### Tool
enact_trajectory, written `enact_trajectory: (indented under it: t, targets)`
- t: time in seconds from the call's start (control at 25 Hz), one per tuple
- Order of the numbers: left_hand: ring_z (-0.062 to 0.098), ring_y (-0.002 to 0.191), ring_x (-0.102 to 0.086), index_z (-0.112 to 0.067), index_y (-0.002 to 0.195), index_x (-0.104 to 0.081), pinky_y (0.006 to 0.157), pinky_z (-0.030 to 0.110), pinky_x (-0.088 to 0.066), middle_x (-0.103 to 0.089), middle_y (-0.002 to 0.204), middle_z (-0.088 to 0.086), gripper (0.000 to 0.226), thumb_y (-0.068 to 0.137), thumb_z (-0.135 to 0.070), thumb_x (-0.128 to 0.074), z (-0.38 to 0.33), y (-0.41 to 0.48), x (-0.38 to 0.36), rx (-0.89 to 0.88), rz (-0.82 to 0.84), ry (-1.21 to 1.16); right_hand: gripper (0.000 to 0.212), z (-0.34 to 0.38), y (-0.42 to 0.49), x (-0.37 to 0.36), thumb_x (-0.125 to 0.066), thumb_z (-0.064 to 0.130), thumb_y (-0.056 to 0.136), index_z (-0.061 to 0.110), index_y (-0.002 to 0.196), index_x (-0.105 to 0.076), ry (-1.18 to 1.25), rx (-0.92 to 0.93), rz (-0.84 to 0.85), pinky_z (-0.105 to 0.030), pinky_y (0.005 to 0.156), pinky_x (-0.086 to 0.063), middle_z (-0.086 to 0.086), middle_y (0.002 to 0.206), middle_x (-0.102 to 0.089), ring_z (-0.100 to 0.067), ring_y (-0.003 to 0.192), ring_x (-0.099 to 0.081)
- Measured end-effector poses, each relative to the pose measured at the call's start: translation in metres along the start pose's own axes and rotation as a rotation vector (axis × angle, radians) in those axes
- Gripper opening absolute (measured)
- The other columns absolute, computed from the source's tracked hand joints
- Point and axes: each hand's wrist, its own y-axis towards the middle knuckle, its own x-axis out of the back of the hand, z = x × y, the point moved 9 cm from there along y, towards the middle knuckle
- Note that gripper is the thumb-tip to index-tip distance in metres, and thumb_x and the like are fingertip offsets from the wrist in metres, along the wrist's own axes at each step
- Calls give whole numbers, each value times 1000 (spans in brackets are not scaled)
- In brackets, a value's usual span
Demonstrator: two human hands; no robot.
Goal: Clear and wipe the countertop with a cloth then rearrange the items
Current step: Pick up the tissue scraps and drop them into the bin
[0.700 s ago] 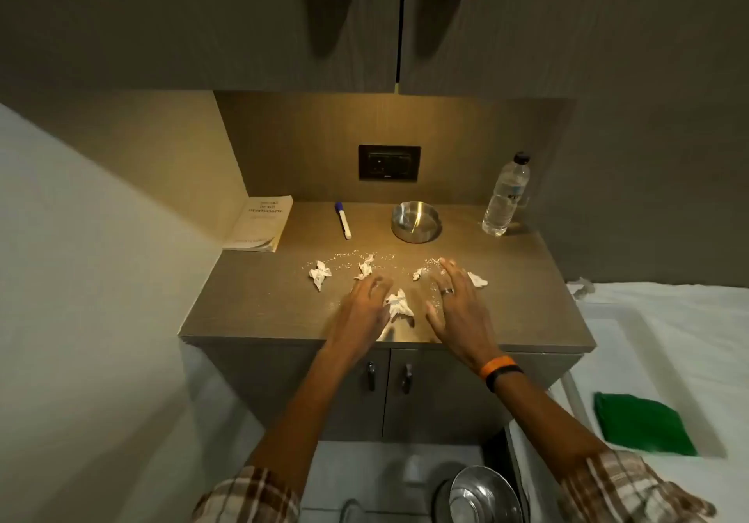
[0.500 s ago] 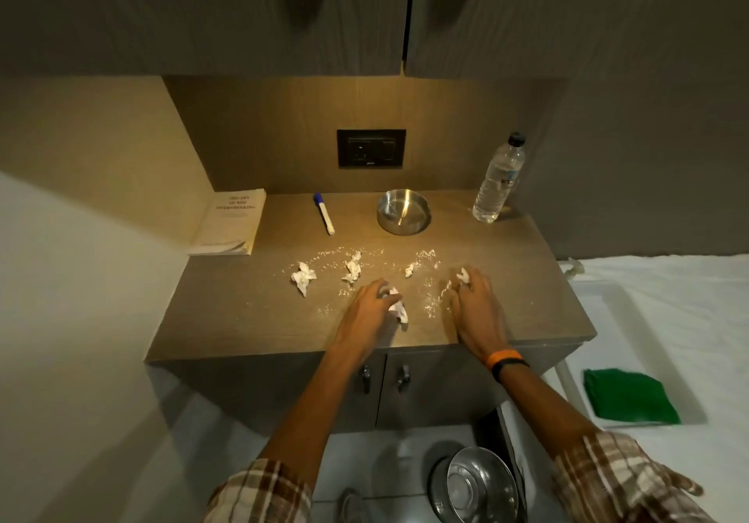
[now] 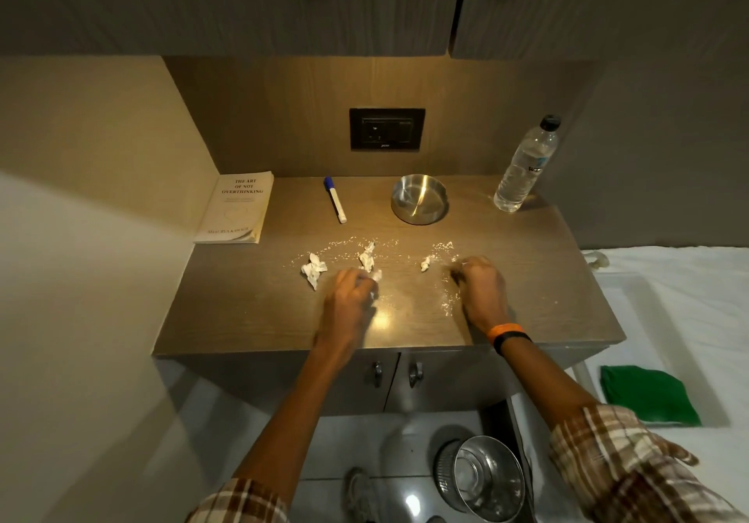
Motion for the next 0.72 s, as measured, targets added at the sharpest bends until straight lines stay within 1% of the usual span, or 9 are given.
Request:
enact_trajectory:
  t: [0.04,0.12,0.24,0.36,0.48,0.52,0.56,0.64,0.72]
  targets:
    - [13,111,-57,-13,108,-70,91,19,-52,-61,123,3,21,87,-10,-72,12,1,10,37,-47,-3,17,15,4,-2,-62,4,91,9,104,-74,63,40,-8,-35,88,-54,-8,107,-71,-24,104,-63]
    - [16,115,-57,-11,115,-69,93,25,-55,-61,126,5,27,88,-7,-69,37,6,31,110,-115,20,20,43,10,-11,-62,3,92,7,108,-72,133,87,12,-35,93,-54,-10,112,-70,-24,108,-62]
    - [24,126,-51,-6,129,-62,105,35,-49,-59,136,13,37,92,-5,-64,68,19,39,193,-67,108,25,66,15,-30,-55,-2,93,5,110,-71,5,102,84,-38,90,-54,-13,118,-67,-28,115,-56]
    - [23,131,-46,-10,119,-70,109,36,-44,-56,140,10,25,98,-13,-58,77,26,34,171,2,133,26,66,17,-32,-54,-5,91,5,107,-71,-31,78,68,-37,90,-54,-13,117,-67,-27,115,-54]
    - [21,133,-45,-12,117,-71,110,36,-45,-56,141,8,23,97,-16,-60,81,27,29,163,17,150,22,62,24,-28,-56,-3,92,4,105,-72,-6,48,47,-40,90,-54,-10,120,-64,-27,116,-55]
    - [22,132,-47,-10,117,-70,108,38,-47,-56,140,9,23,95,-15,-62,83,28,28,174,10,147,21,60,26,-28,-57,-5,91,4,100,-73,-7,33,44,-40,88,-55,-9,117,-64,-27,113,-56]
    - [23,130,-49,-9,115,-70,106,38,-49,-58,138,10,23,94,-12,-64,86,30,27,190,4,147,20,57,29,-28,-57,-8,89,3,93,-73,-25,13,50,-41,84,-56,-9,110,-66,-28,107,-59]
    - [21,120,-56,-8,112,-70,99,35,-54,-64,127,10,21,91,-9,-67,91,34,25,223,15,172,23,53,36,-33,-54,-11,86,3,79,-70,-76,-48,76,-41,72,-57,-10,88,-67,-29,88,-65]
    - [20,107,-61,-7,109,-70,90,34,-58,-68,116,10,19,91,-7,-67,95,37,24,250,28,171,21,56,42,-35,-57,-7,88,5,76,-71,-48,-87,90,-36,65,-56,-12,78,-68,-29,78,-68]
